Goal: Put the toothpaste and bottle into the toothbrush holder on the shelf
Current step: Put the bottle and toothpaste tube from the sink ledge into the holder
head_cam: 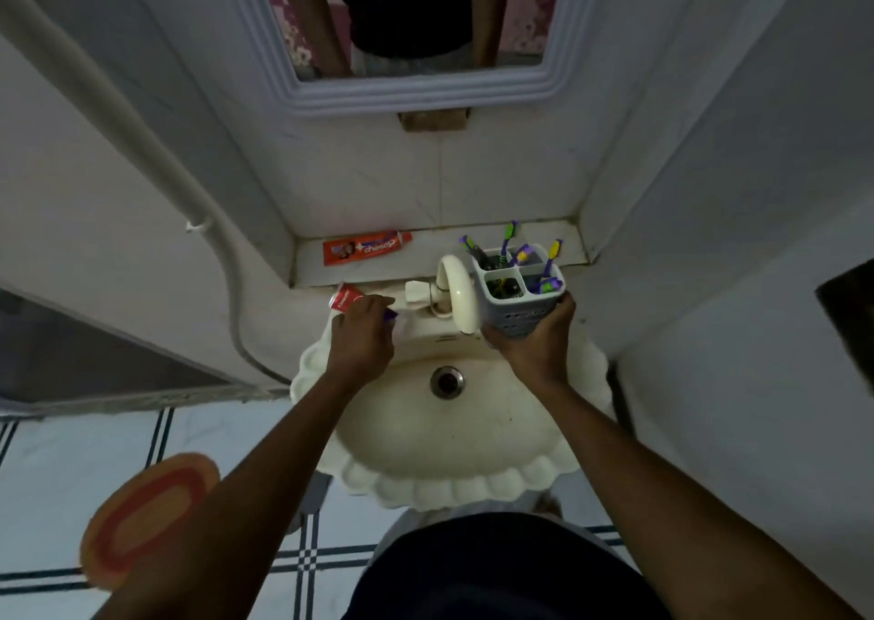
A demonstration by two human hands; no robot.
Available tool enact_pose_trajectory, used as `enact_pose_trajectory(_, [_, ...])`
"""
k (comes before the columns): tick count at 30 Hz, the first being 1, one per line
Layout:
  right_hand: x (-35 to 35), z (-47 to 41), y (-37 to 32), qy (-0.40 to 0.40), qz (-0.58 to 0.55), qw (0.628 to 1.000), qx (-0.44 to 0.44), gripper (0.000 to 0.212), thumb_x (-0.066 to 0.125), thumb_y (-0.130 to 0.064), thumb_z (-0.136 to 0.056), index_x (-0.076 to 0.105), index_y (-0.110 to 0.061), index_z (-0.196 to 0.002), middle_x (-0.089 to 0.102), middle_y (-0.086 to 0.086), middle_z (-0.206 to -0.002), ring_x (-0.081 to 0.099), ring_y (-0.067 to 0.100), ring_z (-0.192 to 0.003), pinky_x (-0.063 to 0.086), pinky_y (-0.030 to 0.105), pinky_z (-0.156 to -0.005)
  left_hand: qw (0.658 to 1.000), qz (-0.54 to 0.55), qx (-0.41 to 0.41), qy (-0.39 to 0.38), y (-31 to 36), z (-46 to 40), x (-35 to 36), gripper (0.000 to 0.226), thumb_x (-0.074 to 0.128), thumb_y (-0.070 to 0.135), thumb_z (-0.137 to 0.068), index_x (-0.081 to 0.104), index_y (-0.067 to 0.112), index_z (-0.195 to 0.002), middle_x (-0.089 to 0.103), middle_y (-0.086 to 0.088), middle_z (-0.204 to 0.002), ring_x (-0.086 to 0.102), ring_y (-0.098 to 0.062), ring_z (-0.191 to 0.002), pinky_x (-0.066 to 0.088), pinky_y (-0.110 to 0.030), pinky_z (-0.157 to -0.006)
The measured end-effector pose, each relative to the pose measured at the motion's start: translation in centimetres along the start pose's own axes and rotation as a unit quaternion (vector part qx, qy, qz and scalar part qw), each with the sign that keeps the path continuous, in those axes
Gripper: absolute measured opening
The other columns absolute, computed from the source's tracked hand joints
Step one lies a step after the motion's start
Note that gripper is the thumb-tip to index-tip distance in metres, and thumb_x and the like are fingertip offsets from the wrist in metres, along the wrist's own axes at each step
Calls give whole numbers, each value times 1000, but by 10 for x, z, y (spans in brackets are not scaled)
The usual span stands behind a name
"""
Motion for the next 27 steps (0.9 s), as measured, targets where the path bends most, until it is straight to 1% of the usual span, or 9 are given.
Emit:
enact_pose_trajectory(2, [8,-1,6,-1,23,999,27,129,112,-31,-61,31,-5,-157,52,-3,-152,60,13,-135,55,30,-105,995,-68,34,-59,-11,-11,4,50,74,14,-90,63,21,-139,67,-2,-139,57,-30,-133,40,-53,-110])
enact_pose_trajectory(5, [15,-3,11,13,55,997,59,134,112,-42,-58,29,-5,-157,60,8,-156,66,29,-136,53,31,-98,979,-153,82,-107,-21,-26,5,61,81,12,-79,65,24,-137,67,1,-140,53,-32,-136,32,-54,-116])
enact_pose_trajectory(7, [15,-2,15,28,65,995,65,137,111,-51,-55,28,-6,-155,59,11,-157,66,33,-136,59,38,-98,968,-194,107,-119,-23,-33,3,61,83,12,-77,66,26,-134,68,2,-136,54,-30,-136,25,-55,-122])
enact_pose_trajectory(10, [13,1,15,33,56,996,67,139,111,-56,-53,27,-12,-155,56,8,-158,66,28,-136,62,44,-101,960,-220,131,-116,-25,-40,1,55,78,10,-80,66,28,-131,69,2,-132,56,-28,-135,20,-57,-126])
enact_pose_trajectory(13, [9,3,8,29,37,997,63,140,109,-59,-56,25,-14,-159,55,6,-159,65,23,-136,62,41,-104,974,-154,105,-129,-25,-36,-6,48,74,12,-87,64,27,-132,68,-1,-129,61,-29,-126,29,-58,-124])
enact_pose_trajectory(17, [3,5,0,15,31,998,53,139,103,-66,-56,27,-15,-161,56,5,-159,63,20,-137,60,39,-107,988,52,42,-138,-20,-25,-32,42,75,19,-97,62,22,-136,67,-4,-125,66,-27,-109,54,-46,-97])
enact_pose_trajectory(21, [-2,7,-5,1,29,998,55,147,96,-88,-44,28,-26,-159,58,-6,-156,64,15,-137,61,44,-109,968,205,29,-143,14,-16,-80,37,65,48,-103,61,29,-134,67,5,-115,68,-12,-95,55,-31,-80])
enact_pose_trajectory(24, [-7,7,-4,-4,40,997,61,143,98,-87,-46,31,-31,-160,60,-9,-153,66,15,-136,62,48,-108,947,277,-1,-161,53,-11,-112,41,59,58,-104,57,38,-140,70,-1,-106,75,-23,-83,64,-38,-68])
enact_pose_trajectory(27, [-12,3,-6,-10,41,997,57,138,98,-86,-50,34,-32,-159,62,-9,-149,68,15,-133,62,48,-107,944,293,20,-153,96,-14,-132,42,59,59,-104,59,39,-142,74,2,-97,74,-13,-77,63,-36,-61])
Point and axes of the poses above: each hand's wrist, its own z-axis away from the middle knuckle, its own x-axis out of the palm, y = z × x, the point moved 3 cm from there along -z, towards the middle knuckle
